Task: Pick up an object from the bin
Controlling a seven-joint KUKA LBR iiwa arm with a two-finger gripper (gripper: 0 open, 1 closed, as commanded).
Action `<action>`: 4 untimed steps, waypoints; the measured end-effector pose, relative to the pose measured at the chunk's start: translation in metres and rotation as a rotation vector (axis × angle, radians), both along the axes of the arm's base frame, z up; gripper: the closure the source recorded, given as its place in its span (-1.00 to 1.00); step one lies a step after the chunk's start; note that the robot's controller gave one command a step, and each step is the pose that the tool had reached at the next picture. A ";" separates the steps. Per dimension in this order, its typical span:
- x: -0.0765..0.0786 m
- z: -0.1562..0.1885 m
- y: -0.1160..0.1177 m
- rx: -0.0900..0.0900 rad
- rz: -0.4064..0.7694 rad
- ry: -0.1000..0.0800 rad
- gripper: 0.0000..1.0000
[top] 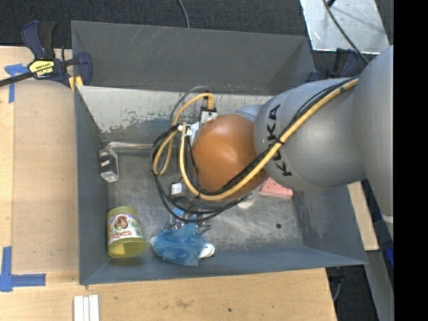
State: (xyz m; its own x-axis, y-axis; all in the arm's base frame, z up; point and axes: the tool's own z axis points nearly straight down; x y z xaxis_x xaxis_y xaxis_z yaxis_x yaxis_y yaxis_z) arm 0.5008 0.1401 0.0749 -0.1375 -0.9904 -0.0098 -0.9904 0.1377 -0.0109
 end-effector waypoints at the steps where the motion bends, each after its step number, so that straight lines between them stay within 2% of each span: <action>1: 0.000 0.000 0.000 0.000 0.000 0.000 1.00; 2: -0.002 0.032 -0.014 -0.006 -0.016 0.014 1.00; 3: 0.002 0.063 -0.019 -0.006 -0.016 0.007 1.00; 4: 0.003 0.050 -0.027 -0.005 0.022 0.009 1.00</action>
Offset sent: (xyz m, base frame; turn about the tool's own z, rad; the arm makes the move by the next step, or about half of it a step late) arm 0.0009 -0.0227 0.0579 0.0280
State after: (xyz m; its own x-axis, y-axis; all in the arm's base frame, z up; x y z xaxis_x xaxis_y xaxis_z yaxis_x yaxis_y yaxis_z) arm 0.5033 0.1135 0.1249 -0.1162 -0.9932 -0.0035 -0.9932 0.1162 -0.0031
